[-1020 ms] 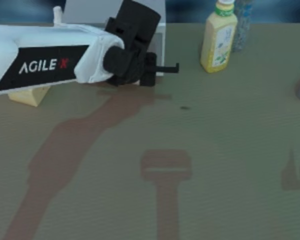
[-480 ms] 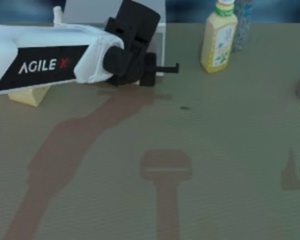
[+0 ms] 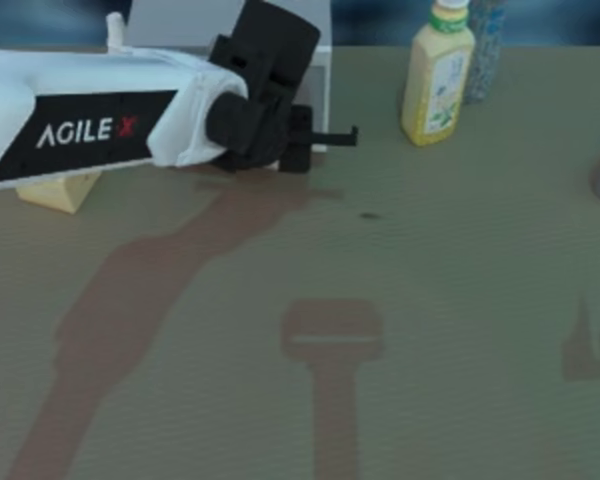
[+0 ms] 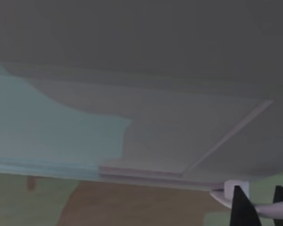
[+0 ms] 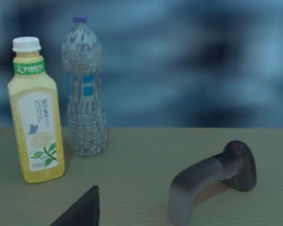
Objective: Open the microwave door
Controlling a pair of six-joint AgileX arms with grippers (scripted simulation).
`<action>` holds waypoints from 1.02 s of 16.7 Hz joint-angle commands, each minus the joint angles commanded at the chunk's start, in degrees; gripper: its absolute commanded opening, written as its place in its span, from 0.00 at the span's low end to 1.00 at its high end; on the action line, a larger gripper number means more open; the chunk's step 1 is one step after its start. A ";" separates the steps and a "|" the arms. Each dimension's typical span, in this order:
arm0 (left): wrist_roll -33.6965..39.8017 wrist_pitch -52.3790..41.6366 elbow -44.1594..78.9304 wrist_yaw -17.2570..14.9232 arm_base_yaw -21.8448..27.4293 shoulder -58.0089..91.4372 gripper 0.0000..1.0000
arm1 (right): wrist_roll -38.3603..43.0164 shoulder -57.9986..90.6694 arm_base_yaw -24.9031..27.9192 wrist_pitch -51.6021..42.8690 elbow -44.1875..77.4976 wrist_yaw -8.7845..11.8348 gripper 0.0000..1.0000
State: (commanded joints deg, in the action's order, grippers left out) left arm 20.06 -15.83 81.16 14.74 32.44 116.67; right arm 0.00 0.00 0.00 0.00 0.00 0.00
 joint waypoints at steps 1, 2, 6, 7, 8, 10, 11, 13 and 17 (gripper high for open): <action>0.00 0.00 0.00 0.00 0.00 0.00 0.00 | 0.00 0.00 0.00 0.00 0.00 0.00 1.00; 0.00 0.00 0.00 0.00 0.00 0.00 0.00 | 0.00 0.00 0.00 0.00 0.00 0.00 1.00; 0.00 0.00 0.00 0.00 0.00 0.00 0.00 | 0.00 0.00 0.00 0.00 0.00 0.00 1.00; 0.29 0.02 0.27 -0.41 0.47 0.12 0.00 | 0.00 0.00 0.00 0.00 0.00 0.00 1.00; 0.14 0.04 0.06 -0.49 0.41 0.07 0.00 | 0.00 0.00 0.00 0.00 0.00 0.00 1.00; -0.82 0.56 -0.98 -0.97 0.10 -0.62 0.00 | 0.00 0.00 0.00 0.00 0.00 0.00 1.00; -1.24 0.97 -1.42 -1.26 -0.13 -1.10 0.00 | 0.00 0.00 0.00 0.00 0.00 0.00 1.00; -2.30 1.51 -2.52 -1.81 -0.45 -1.71 0.00 | 0.00 0.00 0.00 0.00 0.00 0.00 1.00; -2.43 1.53 -2.70 -1.88 -0.50 -1.74 0.00 | 0.00 0.00 0.00 0.00 0.00 0.00 1.00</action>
